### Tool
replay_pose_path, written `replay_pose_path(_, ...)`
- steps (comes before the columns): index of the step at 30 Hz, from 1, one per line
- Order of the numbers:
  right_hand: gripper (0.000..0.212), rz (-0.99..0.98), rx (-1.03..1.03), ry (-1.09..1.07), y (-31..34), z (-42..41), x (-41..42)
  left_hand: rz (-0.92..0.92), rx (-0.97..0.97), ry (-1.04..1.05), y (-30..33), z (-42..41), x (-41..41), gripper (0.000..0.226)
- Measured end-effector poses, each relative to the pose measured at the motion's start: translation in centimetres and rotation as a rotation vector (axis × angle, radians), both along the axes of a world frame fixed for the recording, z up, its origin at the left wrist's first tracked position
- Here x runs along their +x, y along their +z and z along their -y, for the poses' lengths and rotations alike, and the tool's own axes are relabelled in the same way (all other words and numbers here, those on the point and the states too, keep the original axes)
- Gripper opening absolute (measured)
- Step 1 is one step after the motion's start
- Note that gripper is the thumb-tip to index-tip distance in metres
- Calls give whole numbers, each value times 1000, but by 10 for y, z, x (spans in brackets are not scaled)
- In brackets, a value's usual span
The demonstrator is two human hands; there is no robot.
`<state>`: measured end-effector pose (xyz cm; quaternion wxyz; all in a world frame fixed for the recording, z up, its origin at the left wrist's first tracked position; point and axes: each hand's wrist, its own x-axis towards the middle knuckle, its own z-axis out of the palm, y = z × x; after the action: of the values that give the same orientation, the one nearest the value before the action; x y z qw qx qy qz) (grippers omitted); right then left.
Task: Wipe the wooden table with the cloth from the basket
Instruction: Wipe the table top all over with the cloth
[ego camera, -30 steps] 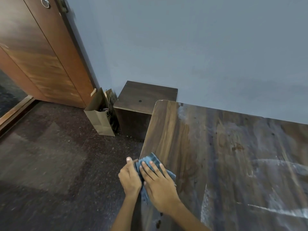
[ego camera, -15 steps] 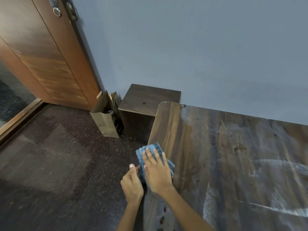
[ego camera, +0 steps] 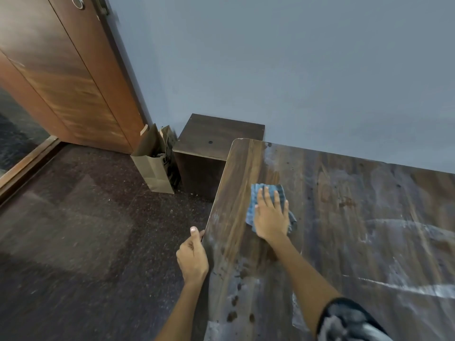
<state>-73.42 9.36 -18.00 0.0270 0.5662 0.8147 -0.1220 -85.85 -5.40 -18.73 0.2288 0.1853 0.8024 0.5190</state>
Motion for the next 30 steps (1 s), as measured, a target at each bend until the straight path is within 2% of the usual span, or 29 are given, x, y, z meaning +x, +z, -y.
replay_pose_path(2,52,-16,-20,48,3,7,-32,16,-15,2,0,4,0,54)
replay_pose_path(5,53,-59,-8,252,-2,48,-59,28,-13,10,-3,9,-1,58)
replay_pose_path(8,52,-100,43,423,-8,99,-46,20,17,24,-6,12,0,67)
replay_pose_path(11,51,-55,21,523,-12,123,-8,23,16,33,-5,13,0,71)
replay_pose_path(13,50,-46,68,486,-14,113,19,49,7,23,-6,13,-1,64)
replay_pose_path(17,53,26,65,210,-11,68,50,69,9,6,-4,17,0,66)
replay_pose_path(19,59,15,37,125,-5,49,42,69,18,5,-3,22,2,67)
replay_pose_path(22,51,13,27,34,-1,37,3,57,11,-6,0,25,4,61)
replay_pose_path(24,52,2,0,82,2,46,-25,54,8,-14,1,26,4,58)
replay_pose_path(27,53,-19,-12,270,2,75,-52,71,-9,-11,1,25,4,58)
replay_pose_path(30,52,-25,15,424,-2,110,-50,59,-4,3,-1,26,2,68)
